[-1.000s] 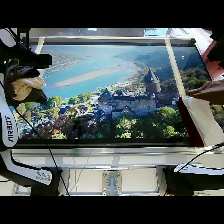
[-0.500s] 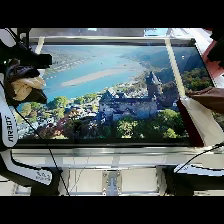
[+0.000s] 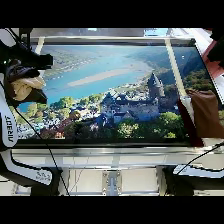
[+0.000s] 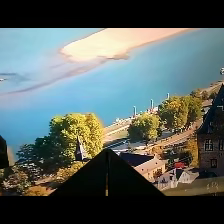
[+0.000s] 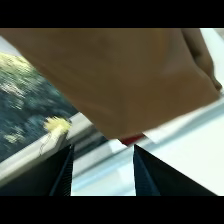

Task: Fold the shirts.

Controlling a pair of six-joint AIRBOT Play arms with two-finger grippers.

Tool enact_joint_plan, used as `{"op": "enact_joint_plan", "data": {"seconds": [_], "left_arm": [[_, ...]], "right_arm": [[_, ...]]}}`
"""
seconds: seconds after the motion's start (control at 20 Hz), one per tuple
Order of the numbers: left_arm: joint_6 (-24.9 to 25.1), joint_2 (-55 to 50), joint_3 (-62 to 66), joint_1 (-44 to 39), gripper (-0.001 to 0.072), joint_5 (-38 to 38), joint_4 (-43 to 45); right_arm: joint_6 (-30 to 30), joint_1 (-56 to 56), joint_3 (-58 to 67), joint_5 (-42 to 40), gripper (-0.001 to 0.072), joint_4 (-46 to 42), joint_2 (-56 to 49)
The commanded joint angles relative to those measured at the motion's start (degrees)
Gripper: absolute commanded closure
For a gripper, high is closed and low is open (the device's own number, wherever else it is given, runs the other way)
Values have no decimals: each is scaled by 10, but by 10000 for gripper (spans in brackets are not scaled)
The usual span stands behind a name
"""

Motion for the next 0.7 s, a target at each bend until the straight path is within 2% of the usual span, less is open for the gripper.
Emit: {"op": "enact_joint_plan", "data": {"seconds": [0.0,0.1,0.15,0.4,0.5,0.55,0.65], "left_arm": [[0,0,0,0,697,-1,-3],[-1,-2,0,0,697,-1,-5],[-4,-2,0,0,697,-1,-5],[-19,-2,0,0,697,-2,-45],[-17,-2,0,0,697,-1,-76],[-17,-2,0,0,697,-1,-85],[-17,-2,0,0,697,-1,-91]], "right_arm": [[8,29,0,-75,280,182,2],[-27,74,-17,-136,280,271,2],[-45,103,-25,-162,280,279,2],[-143,258,-62,-240,280,251,2],[-146,311,-62,-266,284,200,2],[-149,335,-62,-287,325,166,2],[-148,369,-62,-307,324,136,2]]}}
